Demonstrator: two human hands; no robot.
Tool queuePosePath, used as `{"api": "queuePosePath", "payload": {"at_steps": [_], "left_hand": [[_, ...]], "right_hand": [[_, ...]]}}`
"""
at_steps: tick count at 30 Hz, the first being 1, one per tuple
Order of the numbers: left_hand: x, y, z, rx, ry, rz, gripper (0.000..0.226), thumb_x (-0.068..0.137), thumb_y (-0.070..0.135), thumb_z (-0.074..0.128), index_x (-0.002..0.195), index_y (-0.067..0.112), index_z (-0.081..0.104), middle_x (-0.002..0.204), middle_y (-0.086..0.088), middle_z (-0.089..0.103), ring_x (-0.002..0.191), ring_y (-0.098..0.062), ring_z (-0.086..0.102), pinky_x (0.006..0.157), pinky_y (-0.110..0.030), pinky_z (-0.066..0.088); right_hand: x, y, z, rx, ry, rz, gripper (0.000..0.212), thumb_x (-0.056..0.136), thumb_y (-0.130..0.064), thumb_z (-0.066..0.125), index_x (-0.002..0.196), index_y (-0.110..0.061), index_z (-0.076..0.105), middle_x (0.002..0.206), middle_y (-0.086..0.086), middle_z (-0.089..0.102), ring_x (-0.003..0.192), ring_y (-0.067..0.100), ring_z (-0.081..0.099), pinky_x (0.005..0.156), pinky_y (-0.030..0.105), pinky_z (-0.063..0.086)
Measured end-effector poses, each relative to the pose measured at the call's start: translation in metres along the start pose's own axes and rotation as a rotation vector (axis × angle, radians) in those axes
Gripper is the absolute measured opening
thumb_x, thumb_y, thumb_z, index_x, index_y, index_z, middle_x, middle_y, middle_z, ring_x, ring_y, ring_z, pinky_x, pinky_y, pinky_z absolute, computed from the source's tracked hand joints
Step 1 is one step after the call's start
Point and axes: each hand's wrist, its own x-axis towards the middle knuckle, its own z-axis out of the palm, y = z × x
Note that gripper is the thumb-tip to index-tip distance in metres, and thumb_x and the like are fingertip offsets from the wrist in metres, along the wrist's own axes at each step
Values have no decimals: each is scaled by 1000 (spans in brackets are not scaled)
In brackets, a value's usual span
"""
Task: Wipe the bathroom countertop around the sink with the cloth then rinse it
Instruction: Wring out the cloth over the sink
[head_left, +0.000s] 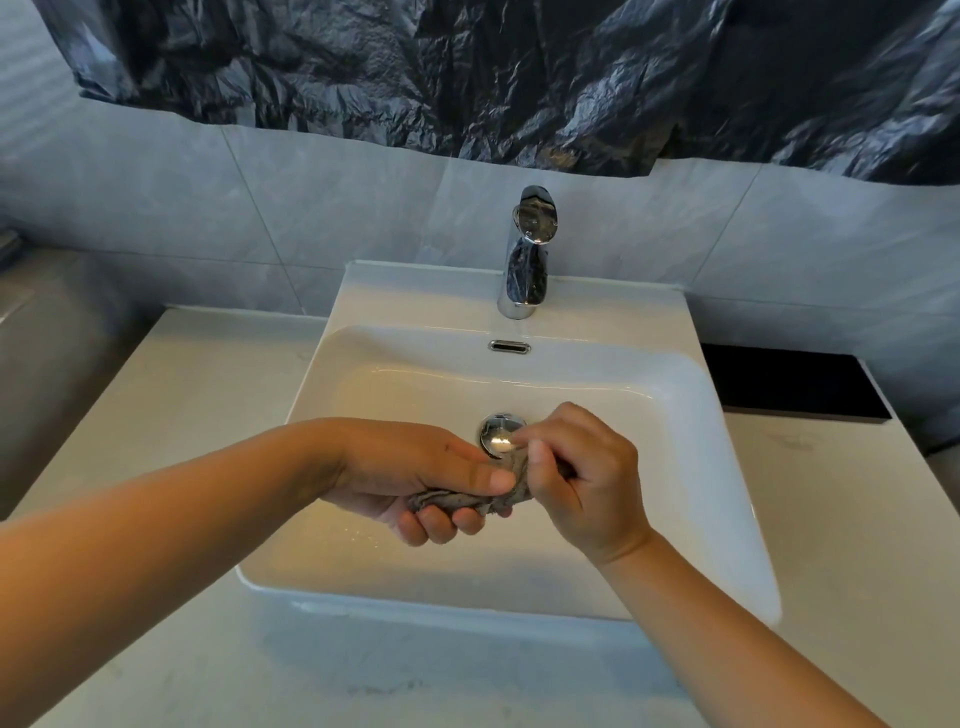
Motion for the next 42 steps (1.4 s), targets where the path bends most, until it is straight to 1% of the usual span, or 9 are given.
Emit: {"api": "queuePosePath", "payload": {"at_steps": [7, 11, 14, 23, 27, 30, 33, 38, 42], "left_hand": [[4, 8, 22, 809, 507, 43, 22, 91, 41, 57, 78, 27, 45, 70, 6, 51, 61, -9, 48, 57, -21, 41], [15, -2, 21, 1170, 706, 47, 24, 94, 45, 49, 78, 31, 36, 73, 10, 44, 64, -8, 45, 56, -24, 32], [22, -10, 14, 1364, 772, 58, 21, 96, 42, 45, 100, 22, 44, 79, 5, 51, 65, -12, 44, 59, -27, 33], [32, -12, -2, 1658, 743, 171, 32, 98, 41, 41, 117, 17, 45, 95, -4, 61, 66, -18, 44, 63, -27, 34], [30, -17, -2, 1593, 804, 252, 33, 96, 45, 43, 113, 17, 42, 88, -3, 60, 62, -17, 44, 60, -26, 33], [28, -15, 8, 1294, 861, 283, 27, 91, 46, 52, 96, 26, 36, 78, 8, 48, 61, -10, 44, 55, -23, 33], [23, -13, 11, 894, 803, 231, 21, 90, 44, 55, 89, 24, 49, 76, 7, 55, 62, -8, 55, 57, -21, 46], [13, -17, 4, 135, 490, 188, 30, 90, 35, 58, 100, 7, 60, 83, -9, 63, 65, -16, 58, 59, -26, 50], [5, -15, 4, -11, 146, 66, 37, 87, 37, 57, 110, 8, 58, 84, -4, 59, 67, -14, 52, 58, -21, 46]], "right_hand": [[12, 7, -5, -59, -285, 148, 40, 93, -29, 39, 53, -23, 45, 49, -9, 38, 50, 14, 40, 45, 17, 28], [11, 3, 2, 54, -382, 408, 49, 95, -22, 43, 46, -21, 48, 49, -4, 50, 50, 14, 47, 46, 22, 32], [4, 6, 11, 96, -438, 599, 44, 90, -29, 39, 55, -8, 54, 58, 11, 54, 57, 23, 50, 52, 37, 41], [7, 2, 14, 338, -580, 1142, 41, 93, -25, 30, 55, -13, 38, 45, -1, 34, 39, 11, 26, 42, 17, 19], [16, 3, 4, 359, -651, 1169, 33, 93, -31, 36, 68, -10, 45, 52, 3, 34, 38, 12, 24, 42, 20, 17], [16, 4, -5, 187, -542, 916, 36, 95, -41, 43, 80, -11, 54, 61, -1, 46, 45, 10, 39, 46, 23, 29], [2, -2, -17, 178, -374, 732, 30, 93, -51, 44, 116, -33, 51, 105, -10, 57, 72, 6, 57, 54, 12, 42], [-36, -4, -30, -75, -286, 277, 51, 96, -52, 32, 144, -40, 21, 148, -17, 30, 132, 0, 36, 94, 9, 41], [-35, -4, -23, 32, -134, 121, 45, 97, -39, 38, 137, -18, 38, 138, -3, 43, 130, 4, 39, 99, 13, 39]]}}
